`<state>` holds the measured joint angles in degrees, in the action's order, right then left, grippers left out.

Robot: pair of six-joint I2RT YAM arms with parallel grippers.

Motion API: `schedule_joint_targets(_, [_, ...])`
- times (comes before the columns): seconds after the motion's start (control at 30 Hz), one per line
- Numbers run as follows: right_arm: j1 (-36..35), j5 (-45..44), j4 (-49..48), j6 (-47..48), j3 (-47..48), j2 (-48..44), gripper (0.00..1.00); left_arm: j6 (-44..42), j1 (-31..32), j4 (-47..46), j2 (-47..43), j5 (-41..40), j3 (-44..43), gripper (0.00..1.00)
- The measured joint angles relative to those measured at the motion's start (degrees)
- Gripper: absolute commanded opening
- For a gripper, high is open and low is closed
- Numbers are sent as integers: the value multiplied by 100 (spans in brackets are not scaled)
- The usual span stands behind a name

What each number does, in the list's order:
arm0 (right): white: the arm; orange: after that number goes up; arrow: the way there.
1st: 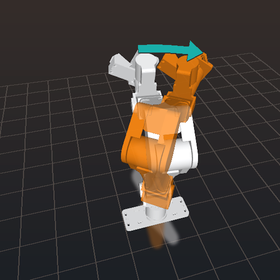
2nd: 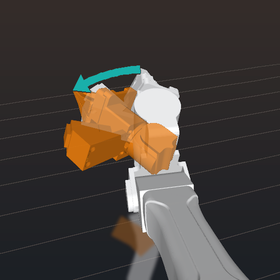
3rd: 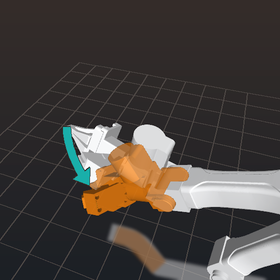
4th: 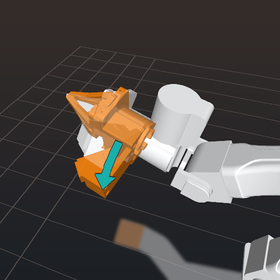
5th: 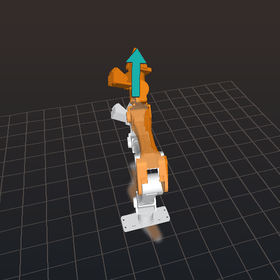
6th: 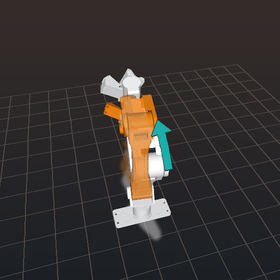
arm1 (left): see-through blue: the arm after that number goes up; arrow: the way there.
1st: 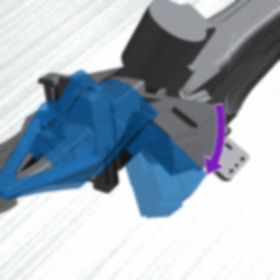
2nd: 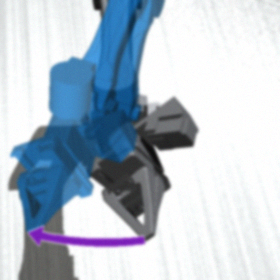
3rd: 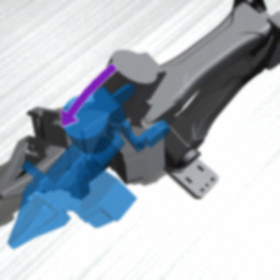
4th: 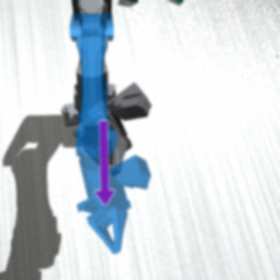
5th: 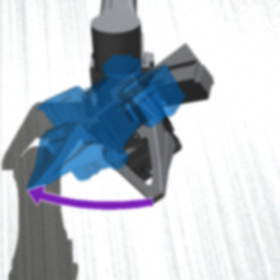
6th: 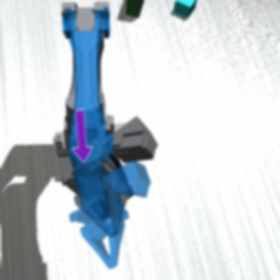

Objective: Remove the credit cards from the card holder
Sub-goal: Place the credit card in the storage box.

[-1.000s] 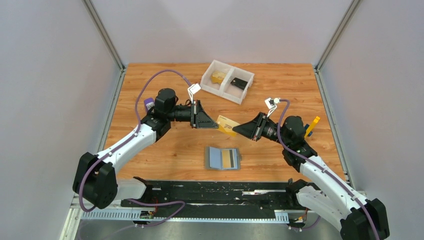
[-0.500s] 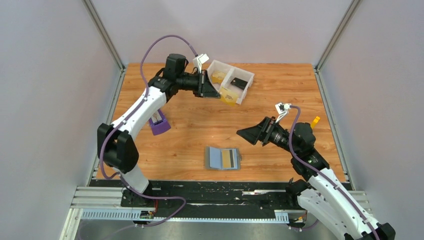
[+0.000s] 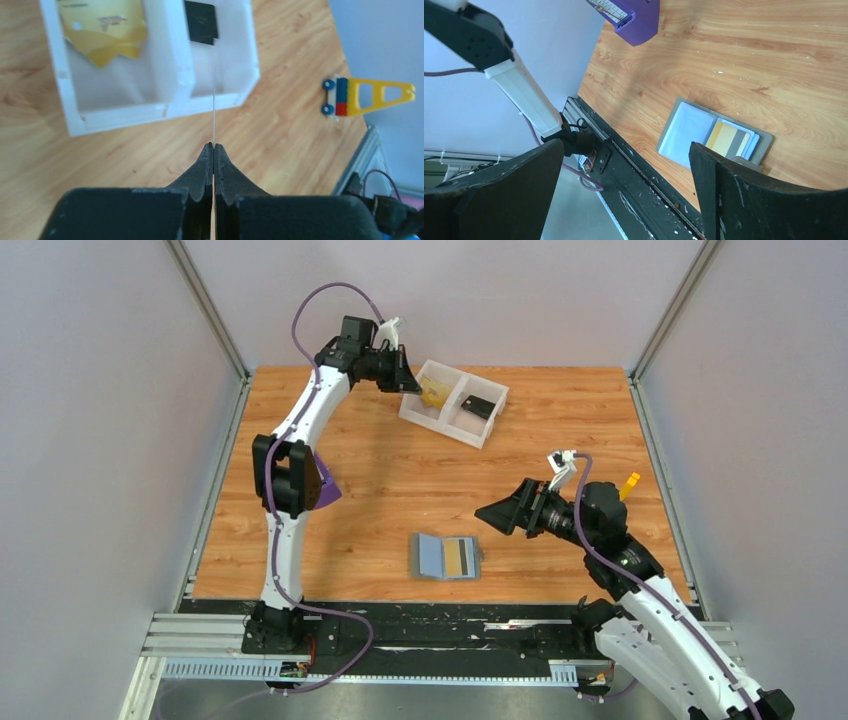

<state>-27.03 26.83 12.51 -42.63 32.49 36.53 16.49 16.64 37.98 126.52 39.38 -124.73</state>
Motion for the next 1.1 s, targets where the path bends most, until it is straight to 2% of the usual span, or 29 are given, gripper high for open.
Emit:
schedule_joint_targets(0.1, [0,-37,164,92,162,127,99,-7,-105,44,748,-116,-743,0])
schedule_joint_targets(0.2, [0,-35,238,131,262,291,99,-15,-170,4,1224,-210,-1060,0])
schedule_joint_targets(0.5, [0,-35,483,212,544,868,99,107,-216,-905,1705,-361,-1088,0])
schedule_joint_targets(0.87, [0,-83,485,289,1001,1447,100,481,-219,-1867,2288,-164,-1377,0])
schedule_joint_targets(1.1, [0,-160,485,358,1292,1635,100,807,-216,-2286,2629,-63,-1488,7])
